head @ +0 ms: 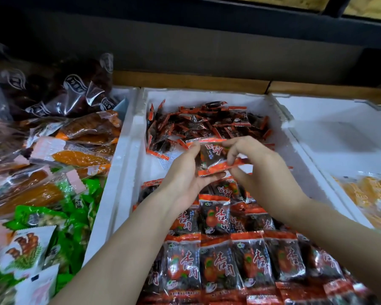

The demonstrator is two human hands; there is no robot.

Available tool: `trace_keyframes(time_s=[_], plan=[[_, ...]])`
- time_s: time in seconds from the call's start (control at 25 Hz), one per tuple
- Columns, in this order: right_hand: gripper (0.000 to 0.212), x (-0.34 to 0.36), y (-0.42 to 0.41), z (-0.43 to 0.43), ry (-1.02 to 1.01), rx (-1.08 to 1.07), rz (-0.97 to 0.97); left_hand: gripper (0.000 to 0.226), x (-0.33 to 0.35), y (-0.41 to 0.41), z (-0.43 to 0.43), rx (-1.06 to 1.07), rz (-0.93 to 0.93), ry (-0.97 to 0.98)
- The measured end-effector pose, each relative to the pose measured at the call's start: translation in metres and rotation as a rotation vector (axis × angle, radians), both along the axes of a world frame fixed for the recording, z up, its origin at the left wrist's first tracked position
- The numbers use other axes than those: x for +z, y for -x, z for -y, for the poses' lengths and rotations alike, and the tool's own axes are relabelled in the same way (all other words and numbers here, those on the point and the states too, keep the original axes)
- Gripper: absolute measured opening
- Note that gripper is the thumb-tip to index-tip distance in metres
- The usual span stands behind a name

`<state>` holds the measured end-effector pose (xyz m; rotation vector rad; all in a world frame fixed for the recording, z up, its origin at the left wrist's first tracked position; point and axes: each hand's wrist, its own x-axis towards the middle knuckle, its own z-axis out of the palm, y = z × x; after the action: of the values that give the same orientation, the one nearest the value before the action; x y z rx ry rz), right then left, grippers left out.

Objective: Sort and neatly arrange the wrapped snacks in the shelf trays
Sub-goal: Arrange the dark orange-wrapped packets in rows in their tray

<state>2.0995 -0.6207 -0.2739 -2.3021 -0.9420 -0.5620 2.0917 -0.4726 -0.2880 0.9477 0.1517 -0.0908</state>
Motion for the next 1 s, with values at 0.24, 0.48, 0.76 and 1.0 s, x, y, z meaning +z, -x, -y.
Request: trace_keyframes(time_s=[0.24,0.48,0.76,1.0], plan=[[0.043,0.001,0.009,0.007,-0.183,0.151,-0.395,0.032,-0.005,0.001,0.000,-0.002,0.156,-0.223],[0.042,0.009,0.003,0.013,-0.207,-0.058,-0.528,0.040,-0.009,0.005,0.001,-0.042,0.283,-0.445],[0.027,0.000,0.003,0.017,-0.302,-0.195,-0.622,0.026,-0.010,0.004,0.002,-0.030,0.273,-0.512],[0.032,-0.005,0.012,0.025,-0.649,-0.122,-0.871,0.028,-0.009,0.005,0.004,-0.081,0.254,-0.417]])
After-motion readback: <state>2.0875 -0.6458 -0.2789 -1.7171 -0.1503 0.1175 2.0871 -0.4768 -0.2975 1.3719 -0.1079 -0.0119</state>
